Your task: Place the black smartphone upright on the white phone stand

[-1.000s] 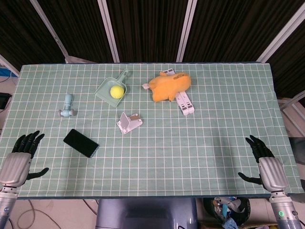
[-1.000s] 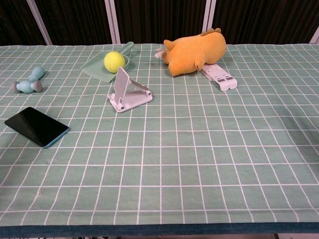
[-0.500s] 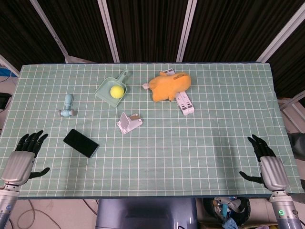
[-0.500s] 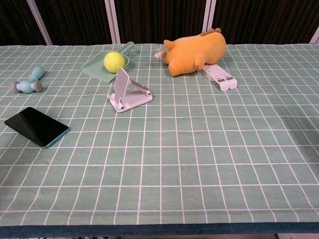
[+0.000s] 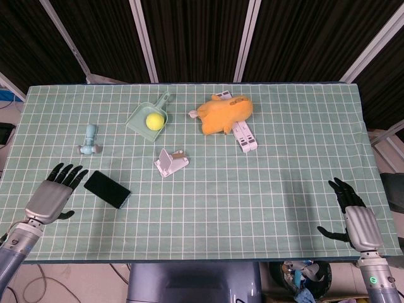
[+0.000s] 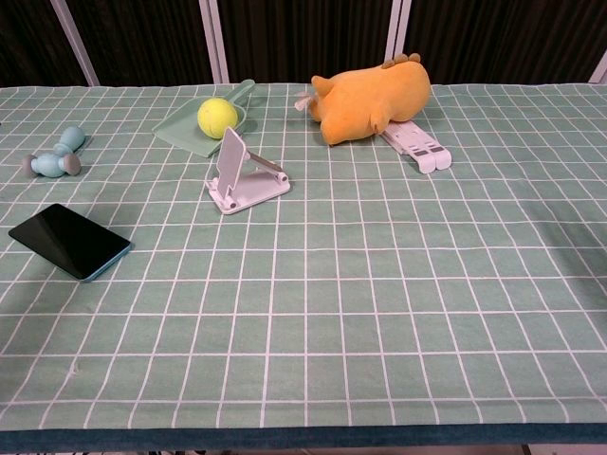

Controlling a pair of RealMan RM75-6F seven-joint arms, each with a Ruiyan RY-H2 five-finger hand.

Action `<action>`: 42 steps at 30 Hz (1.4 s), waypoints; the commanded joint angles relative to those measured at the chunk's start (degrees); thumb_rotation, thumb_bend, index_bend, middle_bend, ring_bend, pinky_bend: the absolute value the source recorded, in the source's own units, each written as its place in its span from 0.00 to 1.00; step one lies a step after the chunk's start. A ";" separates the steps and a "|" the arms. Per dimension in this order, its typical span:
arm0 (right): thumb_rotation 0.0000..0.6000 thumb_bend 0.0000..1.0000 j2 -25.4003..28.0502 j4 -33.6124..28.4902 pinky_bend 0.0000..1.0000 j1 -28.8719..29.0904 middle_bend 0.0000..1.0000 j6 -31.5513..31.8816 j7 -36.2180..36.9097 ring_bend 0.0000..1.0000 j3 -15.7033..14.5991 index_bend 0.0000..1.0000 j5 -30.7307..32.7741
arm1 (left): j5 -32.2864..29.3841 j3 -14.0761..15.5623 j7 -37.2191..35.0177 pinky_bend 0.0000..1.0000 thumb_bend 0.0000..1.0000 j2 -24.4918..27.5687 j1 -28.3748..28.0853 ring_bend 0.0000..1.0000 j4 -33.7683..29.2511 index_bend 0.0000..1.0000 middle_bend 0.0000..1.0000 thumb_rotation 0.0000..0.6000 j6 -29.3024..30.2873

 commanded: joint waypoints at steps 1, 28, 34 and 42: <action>1.00 0.13 -0.01 -0.06 0.19 0.02 0.00 -0.12 -0.03 0.00 -0.03 0.00 0.06 | -2.84 -0.83 3.74 0.00 0.10 -0.15 -3.43 0.00 1.63 0.03 0.11 1.00 -4.67; 1.00 0.13 0.15 -0.19 0.19 0.12 0.00 -0.58 0.76 0.00 0.27 0.00 0.74 | -16.44 0.49 17.26 0.00 0.18 -9.59 -13.32 0.00 8.93 0.17 0.18 1.00 -15.53; 1.00 0.13 0.24 -0.29 0.19 0.15 0.00 -0.68 0.84 0.00 0.33 0.00 0.88 | -18.33 0.83 18.18 0.00 0.18 -11.52 -14.60 0.00 9.75 0.19 0.18 1.00 -15.86; 1.00 0.13 0.21 -0.25 0.19 0.12 0.00 -0.67 0.86 0.00 0.39 0.00 1.03 | -20.26 1.76 19.84 0.00 0.18 -13.56 -16.35 0.00 10.96 0.20 0.20 1.00 -16.73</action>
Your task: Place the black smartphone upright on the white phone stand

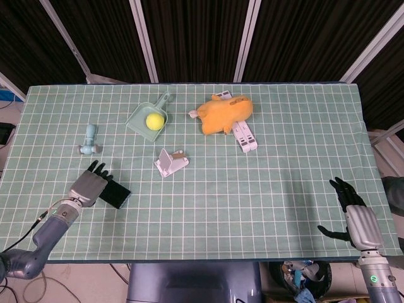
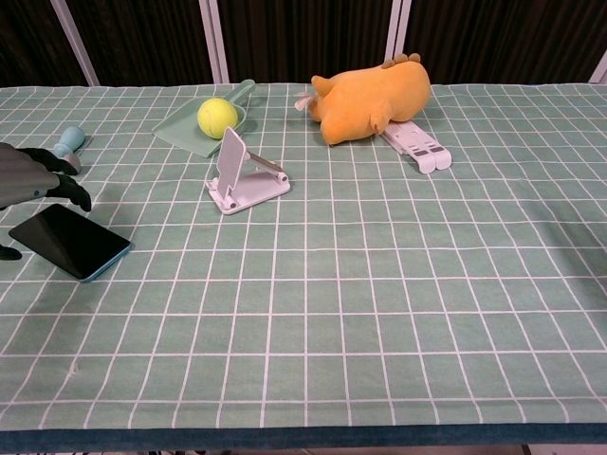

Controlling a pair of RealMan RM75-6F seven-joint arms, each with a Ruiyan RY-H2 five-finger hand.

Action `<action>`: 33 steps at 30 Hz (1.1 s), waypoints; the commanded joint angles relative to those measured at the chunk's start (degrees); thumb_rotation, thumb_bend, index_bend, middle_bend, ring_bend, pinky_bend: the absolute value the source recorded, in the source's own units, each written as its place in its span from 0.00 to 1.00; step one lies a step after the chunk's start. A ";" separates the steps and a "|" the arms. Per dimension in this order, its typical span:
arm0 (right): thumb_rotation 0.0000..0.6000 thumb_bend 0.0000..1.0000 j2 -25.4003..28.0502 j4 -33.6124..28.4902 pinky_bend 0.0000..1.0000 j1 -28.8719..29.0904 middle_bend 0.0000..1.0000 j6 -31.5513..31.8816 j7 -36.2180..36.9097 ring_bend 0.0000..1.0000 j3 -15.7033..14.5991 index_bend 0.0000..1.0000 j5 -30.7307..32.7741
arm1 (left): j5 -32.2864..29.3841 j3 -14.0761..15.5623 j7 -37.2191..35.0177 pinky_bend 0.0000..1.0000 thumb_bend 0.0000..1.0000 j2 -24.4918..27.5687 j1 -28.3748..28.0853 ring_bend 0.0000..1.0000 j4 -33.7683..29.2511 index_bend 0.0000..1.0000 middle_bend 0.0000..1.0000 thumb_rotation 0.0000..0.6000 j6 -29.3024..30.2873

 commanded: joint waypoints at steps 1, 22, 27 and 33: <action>1.00 0.13 0.00 0.03 0.19 -0.02 0.00 -0.02 0.01 0.00 0.01 0.00 0.09 | -0.58 0.32 0.51 0.00 0.18 -0.55 -0.52 0.00 0.31 0.20 0.20 1.00 -0.18; 1.00 0.14 -0.02 0.02 0.19 -0.10 0.00 0.08 -0.01 0.00 0.01 0.00 0.06 | -2.38 2.10 1.05 0.00 0.18 -3.29 -2.52 0.00 1.80 0.22 0.22 1.00 0.62; 1.00 0.14 -0.02 -0.04 0.19 -0.09 0.00 0.05 -0.04 0.00 0.04 0.00 0.12 | -2.59 2.42 0.76 0.00 0.18 -3.90 -2.69 0.00 2.38 0.23 0.23 1.00 1.12; 1.00 0.14 -0.01 -0.11 0.19 -0.14 0.00 0.07 -0.09 0.00 0.01 0.00 0.14 | -2.62 2.84 0.45 0.00 0.18 -4.40 -2.94 0.00 2.79 0.25 0.26 1.00 1.38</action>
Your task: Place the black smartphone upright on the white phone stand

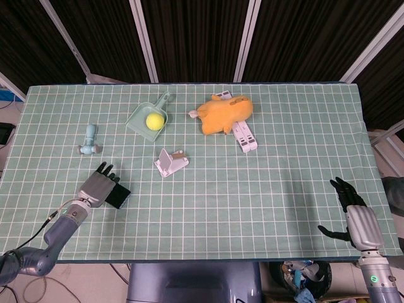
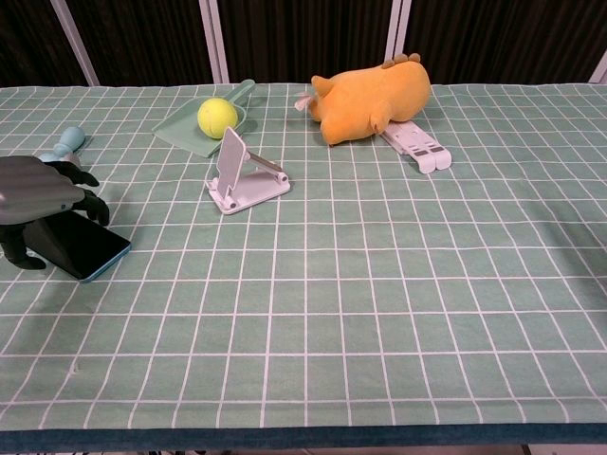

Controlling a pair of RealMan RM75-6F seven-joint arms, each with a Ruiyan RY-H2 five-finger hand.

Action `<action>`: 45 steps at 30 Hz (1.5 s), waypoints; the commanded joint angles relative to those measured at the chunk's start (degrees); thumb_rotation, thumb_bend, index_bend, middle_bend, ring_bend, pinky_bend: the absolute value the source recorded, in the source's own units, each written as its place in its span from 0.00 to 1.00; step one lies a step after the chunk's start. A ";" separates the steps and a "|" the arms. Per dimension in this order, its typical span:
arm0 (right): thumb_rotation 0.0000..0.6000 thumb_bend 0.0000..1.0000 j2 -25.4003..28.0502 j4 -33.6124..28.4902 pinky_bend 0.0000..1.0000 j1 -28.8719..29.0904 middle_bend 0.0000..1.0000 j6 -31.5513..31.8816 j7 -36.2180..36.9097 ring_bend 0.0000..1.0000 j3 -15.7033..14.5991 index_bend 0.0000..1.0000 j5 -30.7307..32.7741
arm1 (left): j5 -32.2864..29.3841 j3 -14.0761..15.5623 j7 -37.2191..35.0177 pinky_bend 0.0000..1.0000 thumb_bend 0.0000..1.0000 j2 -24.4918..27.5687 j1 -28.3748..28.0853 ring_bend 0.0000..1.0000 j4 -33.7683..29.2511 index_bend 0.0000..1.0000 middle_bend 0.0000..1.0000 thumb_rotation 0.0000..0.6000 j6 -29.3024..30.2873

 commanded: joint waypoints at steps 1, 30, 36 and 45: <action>1.00 0.14 -0.01 0.01 0.19 -0.01 0.00 0.02 -0.03 0.00 0.00 0.00 0.00 | 0.09 0.13 -0.18 0.00 0.18 -0.16 -0.08 0.00 0.12 0.26 0.26 1.00 0.12; 1.00 0.14 -0.07 -0.07 0.19 -0.19 0.00 0.25 -0.15 0.00 -0.14 0.00 -0.26 | 3.55 0.42 -6.75 0.00 0.34 -0.18 1.06 0.10 0.93 0.55 0.57 1.00 3.46; 1.00 0.14 0.00 -0.06 0.19 -0.19 0.00 0.23 0.08 0.00 -0.19 0.00 -0.38 | 3.91 -1.18 -10.12 0.00 0.34 0.85 1.70 0.12 -0.96 0.56 0.58 1.00 5.33; 1.00 0.14 0.16 -0.20 0.19 -0.10 0.00 0.02 0.48 0.00 -0.22 0.00 -0.48 | 1.66 -6.12 -15.93 0.00 0.35 0.67 3.42 0.13 -5.16 0.57 0.59 1.00 10.91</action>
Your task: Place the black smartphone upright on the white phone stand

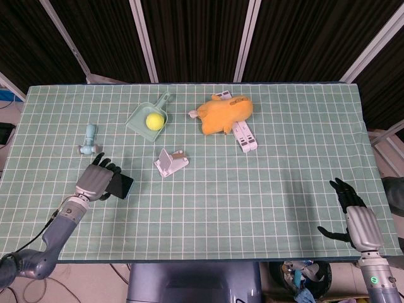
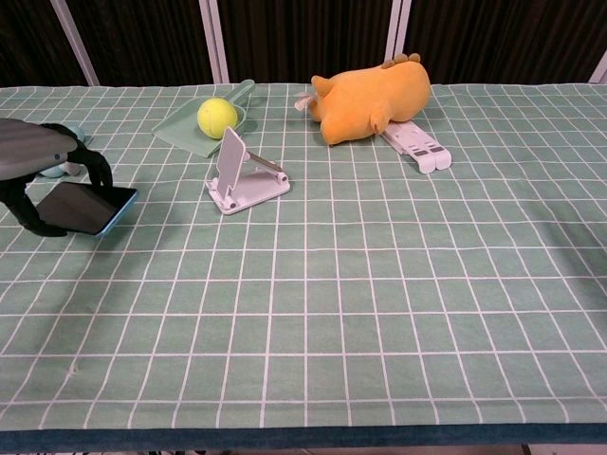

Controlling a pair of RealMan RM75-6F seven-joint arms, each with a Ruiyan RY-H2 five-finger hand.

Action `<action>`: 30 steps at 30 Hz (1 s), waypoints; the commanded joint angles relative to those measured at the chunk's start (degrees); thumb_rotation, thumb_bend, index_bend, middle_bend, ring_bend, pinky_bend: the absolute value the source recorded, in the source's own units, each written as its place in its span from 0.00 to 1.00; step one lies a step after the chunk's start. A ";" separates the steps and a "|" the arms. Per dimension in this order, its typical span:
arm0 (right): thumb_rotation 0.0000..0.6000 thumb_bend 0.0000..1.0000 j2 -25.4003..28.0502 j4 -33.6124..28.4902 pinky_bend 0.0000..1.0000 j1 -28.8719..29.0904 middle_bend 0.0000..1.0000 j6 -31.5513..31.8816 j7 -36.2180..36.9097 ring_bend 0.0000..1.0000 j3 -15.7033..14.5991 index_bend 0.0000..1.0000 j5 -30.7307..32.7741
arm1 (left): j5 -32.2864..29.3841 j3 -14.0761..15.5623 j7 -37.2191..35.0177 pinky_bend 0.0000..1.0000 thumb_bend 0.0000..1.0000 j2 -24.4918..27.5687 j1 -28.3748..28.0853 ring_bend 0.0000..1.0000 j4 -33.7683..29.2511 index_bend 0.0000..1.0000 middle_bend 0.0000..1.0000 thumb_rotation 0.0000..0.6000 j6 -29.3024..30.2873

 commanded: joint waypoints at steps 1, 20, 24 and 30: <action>1.00 0.14 0.07 -0.07 0.19 0.05 0.00 -0.13 0.12 0.00 -0.03 0.00 -0.03 | -1.63 -2.64 -2.24 0.00 0.35 -0.86 1.09 0.13 -2.09 0.57 0.60 1.00 3.34; 1.00 0.14 0.61 -0.46 0.19 0.22 0.00 -0.91 1.54 0.00 -0.05 0.00 0.38 | -23.96 -20.77 -6.92 0.00 0.35 -12.99 -0.22 0.13 -17.07 0.56 0.59 1.00 18.78; 1.00 0.14 0.72 -0.52 0.19 0.27 0.00 -1.19 1.88 0.00 -0.06 0.00 0.56 | -26.94 -23.65 -7.22 0.00 0.35 -16.45 -1.69 0.13 -16.69 0.56 0.59 1.00 21.10; 1.00 0.14 0.83 -0.64 0.19 0.29 0.00 -1.34 2.20 0.00 -0.06 0.00 0.67 | -31.90 -27.30 -8.46 0.00 0.35 -20.11 -3.22 0.13 -15.70 0.56 0.59 1.00 22.40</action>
